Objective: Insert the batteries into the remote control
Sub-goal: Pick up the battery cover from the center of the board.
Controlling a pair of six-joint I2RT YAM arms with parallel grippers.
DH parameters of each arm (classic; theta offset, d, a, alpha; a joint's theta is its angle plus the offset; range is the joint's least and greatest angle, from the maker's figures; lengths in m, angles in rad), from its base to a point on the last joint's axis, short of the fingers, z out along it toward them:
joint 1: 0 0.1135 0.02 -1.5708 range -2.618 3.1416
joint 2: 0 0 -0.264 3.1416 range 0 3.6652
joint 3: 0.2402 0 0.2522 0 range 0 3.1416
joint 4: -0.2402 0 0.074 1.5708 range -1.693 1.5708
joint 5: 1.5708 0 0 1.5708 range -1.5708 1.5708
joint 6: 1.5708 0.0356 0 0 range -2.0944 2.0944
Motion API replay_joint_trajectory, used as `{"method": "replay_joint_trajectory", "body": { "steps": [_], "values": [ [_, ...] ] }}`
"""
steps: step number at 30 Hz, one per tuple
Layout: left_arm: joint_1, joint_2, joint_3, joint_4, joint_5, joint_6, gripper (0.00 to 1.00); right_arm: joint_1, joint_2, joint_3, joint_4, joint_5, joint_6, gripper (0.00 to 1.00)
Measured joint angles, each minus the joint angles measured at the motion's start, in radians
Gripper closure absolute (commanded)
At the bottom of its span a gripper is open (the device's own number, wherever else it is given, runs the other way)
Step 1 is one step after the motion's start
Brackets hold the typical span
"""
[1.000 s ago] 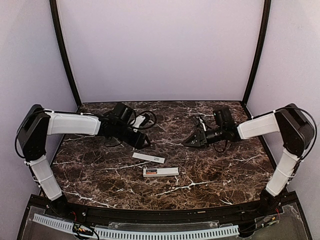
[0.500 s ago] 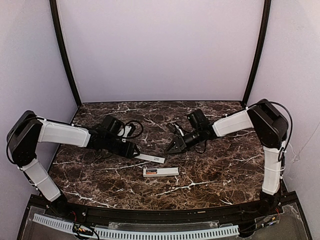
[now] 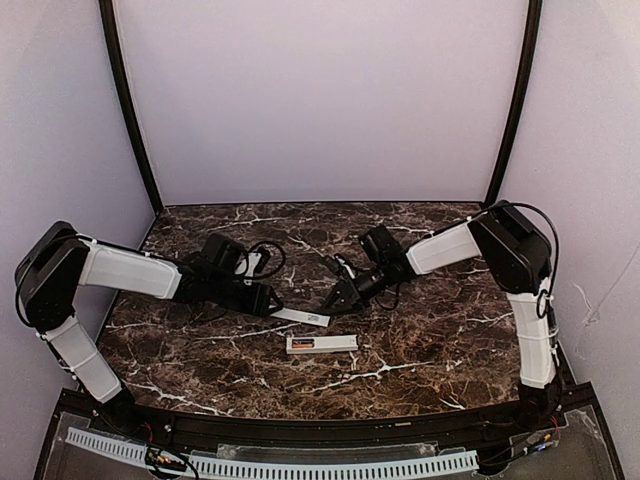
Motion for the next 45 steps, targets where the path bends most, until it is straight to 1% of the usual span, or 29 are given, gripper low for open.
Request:
{"method": "replay_joint_trajectory", "body": {
  "steps": [4,11,19,23,31,37,45],
  "values": [
    [0.0,-0.005,-0.041,0.042,0.018,-0.023,0.4,0.002,0.027,0.018,-0.012,0.001,-0.008,0.89],
    [-0.002,-0.058,-0.127,0.108,0.047,-0.068,0.4,0.003,0.054,0.043,-0.038,0.006,-0.029,0.9],
    [-0.019,-0.065,-0.158,0.178,0.075,-0.121,0.39,0.003,0.068,0.068,-0.056,0.012,-0.047,0.92],
    [-0.022,-0.064,-0.17,0.224,0.08,-0.171,0.39,0.003,0.074,0.075,-0.059,0.013,-0.055,0.93],
    [-0.027,-0.064,-0.27,0.34,0.053,-0.368,0.41,0.003,0.074,0.075,-0.062,0.017,-0.066,0.94],
    [-0.029,-0.032,-0.289,0.428,0.014,-0.509,0.44,0.003,0.074,0.076,-0.065,0.019,-0.076,0.94],
    [-0.029,0.1,-0.296,0.692,0.017,-0.693,0.49,0.003,0.074,0.077,-0.071,0.022,-0.083,0.95]
  ]
}}
